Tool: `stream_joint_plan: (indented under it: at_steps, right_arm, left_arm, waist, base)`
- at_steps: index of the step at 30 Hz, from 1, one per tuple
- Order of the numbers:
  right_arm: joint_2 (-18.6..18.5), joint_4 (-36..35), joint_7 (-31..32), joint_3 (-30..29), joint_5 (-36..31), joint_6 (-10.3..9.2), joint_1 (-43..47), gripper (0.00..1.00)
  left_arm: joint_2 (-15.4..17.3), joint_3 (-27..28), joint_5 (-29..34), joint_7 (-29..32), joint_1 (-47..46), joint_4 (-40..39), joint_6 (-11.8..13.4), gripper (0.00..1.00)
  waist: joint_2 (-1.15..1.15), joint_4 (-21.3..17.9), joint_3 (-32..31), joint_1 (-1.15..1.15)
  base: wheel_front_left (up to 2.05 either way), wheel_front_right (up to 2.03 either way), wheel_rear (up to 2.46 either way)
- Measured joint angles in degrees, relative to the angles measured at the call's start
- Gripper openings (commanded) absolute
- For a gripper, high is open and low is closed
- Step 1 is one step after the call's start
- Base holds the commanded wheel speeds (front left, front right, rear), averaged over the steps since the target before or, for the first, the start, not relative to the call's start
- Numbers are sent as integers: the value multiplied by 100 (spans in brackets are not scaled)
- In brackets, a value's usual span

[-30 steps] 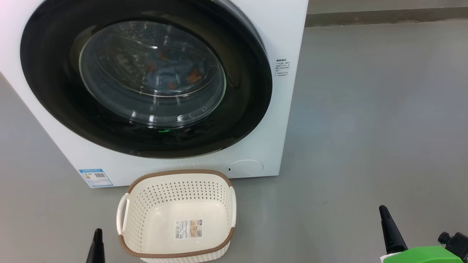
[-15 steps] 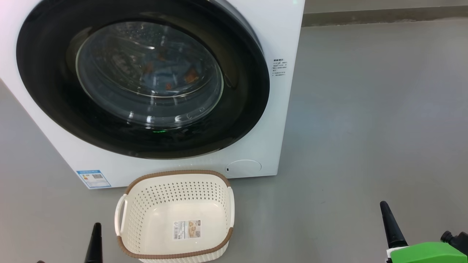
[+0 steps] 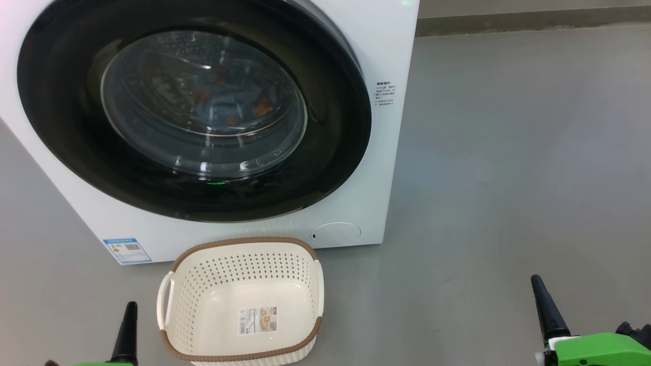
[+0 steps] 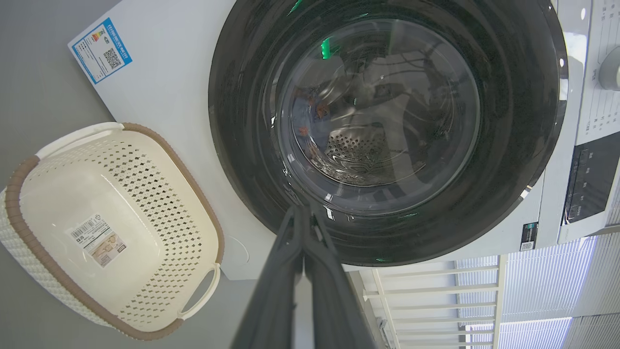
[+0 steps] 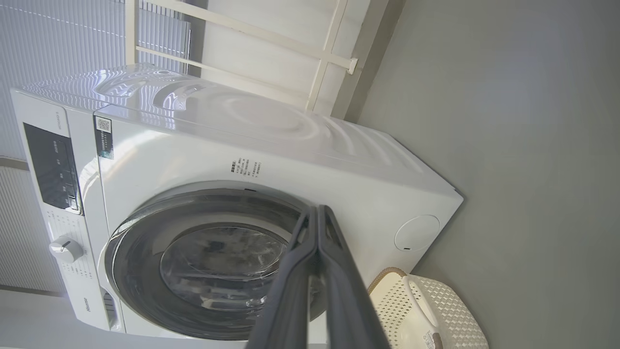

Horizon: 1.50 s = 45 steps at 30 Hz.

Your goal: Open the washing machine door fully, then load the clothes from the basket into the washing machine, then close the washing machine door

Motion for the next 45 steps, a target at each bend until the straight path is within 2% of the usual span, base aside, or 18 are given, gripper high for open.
stream_joint_plan:
  at_steps: [25,45]
  right_arm:
    - [-18,56,402,-21,1690,-5,-227,0]
    - [-19,57,402,-21,1702,-5,-243,0]
  left_arm:
    - [15,126,-1490,403,-188,-21,-107,0]
    - [16,133,-1490,403,-209,-35,-107,0]
  waist:
    - [0,-86,9,0]
    - [0,-86,9,0]
  base:
    - [0,0,0]
    - [0,0,0]
